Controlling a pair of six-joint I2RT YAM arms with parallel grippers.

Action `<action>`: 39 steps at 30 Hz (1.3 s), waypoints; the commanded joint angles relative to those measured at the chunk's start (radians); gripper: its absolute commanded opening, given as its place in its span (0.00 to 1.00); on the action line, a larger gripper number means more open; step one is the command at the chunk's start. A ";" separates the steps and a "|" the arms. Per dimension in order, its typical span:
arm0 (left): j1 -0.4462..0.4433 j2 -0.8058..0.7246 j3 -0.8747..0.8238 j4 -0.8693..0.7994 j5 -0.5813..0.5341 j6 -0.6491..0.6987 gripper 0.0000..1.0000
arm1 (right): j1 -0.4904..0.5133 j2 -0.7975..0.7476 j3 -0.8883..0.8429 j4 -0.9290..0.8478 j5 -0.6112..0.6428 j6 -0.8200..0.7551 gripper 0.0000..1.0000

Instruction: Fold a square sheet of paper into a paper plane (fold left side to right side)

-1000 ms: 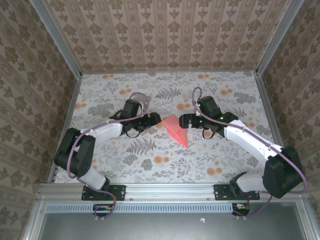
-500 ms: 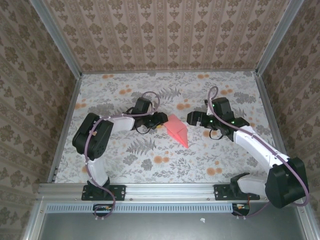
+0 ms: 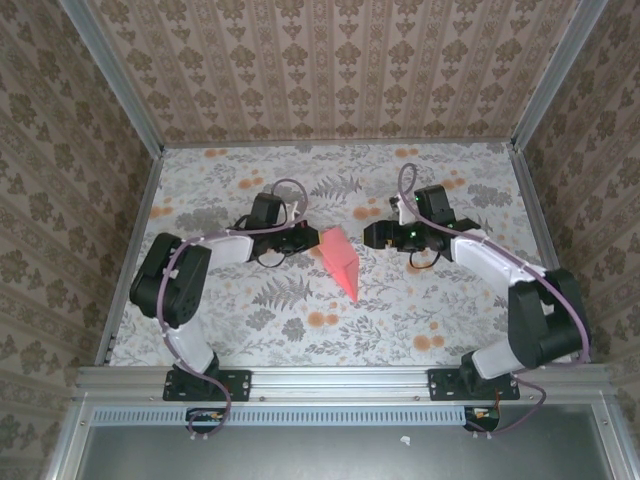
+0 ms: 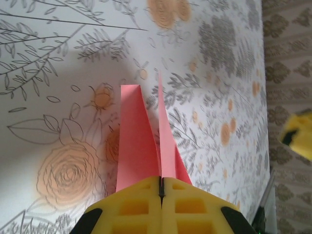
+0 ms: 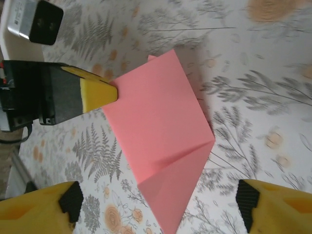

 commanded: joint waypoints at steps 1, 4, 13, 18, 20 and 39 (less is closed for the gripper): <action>0.036 -0.053 -0.041 -0.046 0.124 0.165 0.00 | -0.003 0.088 0.037 0.100 -0.171 -0.063 0.80; 0.048 -0.079 -0.068 -0.065 0.166 0.241 0.00 | -0.002 0.179 0.058 0.156 -0.239 -0.074 0.76; 0.053 -0.083 -0.087 -0.069 0.226 0.314 0.00 | 0.017 0.371 0.115 0.279 -0.361 -0.075 0.71; 0.053 -0.071 -0.084 -0.054 0.245 0.320 0.00 | 0.032 0.440 0.145 0.315 -0.406 -0.064 0.68; 0.052 -0.063 -0.083 -0.039 0.252 0.314 0.00 | 0.040 0.463 0.155 0.322 -0.426 -0.056 0.66; 0.043 0.004 -0.062 -0.021 0.254 0.313 0.00 | 0.036 0.398 0.092 0.274 -0.417 -0.091 0.25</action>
